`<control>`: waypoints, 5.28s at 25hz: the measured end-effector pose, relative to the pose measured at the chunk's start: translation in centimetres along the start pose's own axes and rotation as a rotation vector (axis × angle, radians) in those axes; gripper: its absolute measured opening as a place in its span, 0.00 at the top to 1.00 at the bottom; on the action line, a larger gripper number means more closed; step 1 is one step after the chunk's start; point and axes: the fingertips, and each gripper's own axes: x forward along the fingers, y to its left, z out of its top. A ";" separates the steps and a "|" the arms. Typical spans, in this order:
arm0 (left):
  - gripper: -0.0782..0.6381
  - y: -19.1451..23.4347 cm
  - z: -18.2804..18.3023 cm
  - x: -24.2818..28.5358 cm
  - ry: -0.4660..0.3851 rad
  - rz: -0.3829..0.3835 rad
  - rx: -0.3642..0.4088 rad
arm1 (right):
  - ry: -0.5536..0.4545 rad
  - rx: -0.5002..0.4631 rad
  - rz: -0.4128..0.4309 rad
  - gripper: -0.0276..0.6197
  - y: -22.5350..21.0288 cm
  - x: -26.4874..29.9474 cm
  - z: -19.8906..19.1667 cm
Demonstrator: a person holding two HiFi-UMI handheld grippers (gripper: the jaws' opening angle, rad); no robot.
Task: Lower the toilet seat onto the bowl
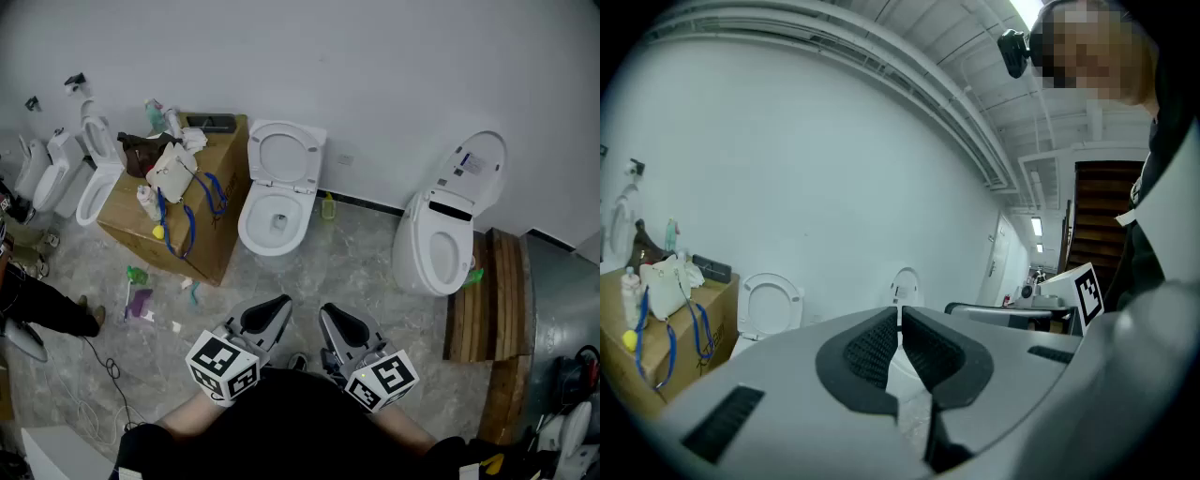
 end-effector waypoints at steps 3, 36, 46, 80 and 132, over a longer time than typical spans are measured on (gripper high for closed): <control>0.85 0.0 0.0 0.3 0.001 -0.005 0.002 | -0.001 0.008 -0.007 0.88 -0.4 0.0 -0.1; 0.85 12.0 -0.6 0.1 0.031 0.070 -0.127 | 0.127 0.091 0.002 0.88 -1.8 12.1 -2.9; 0.85 20.4 2.3 0.5 0.043 -0.038 -0.125 | 0.153 0.071 -0.102 0.88 -1.2 20.8 -1.9; 0.85 34.9 7.7 11.8 0.039 0.052 -0.145 | 0.186 0.115 -0.013 0.88 -13.5 36.8 2.2; 0.69 62.1 9.7 38.4 0.372 0.005 0.482 | 0.465 -0.343 -0.376 0.85 -44.1 54.9 3.3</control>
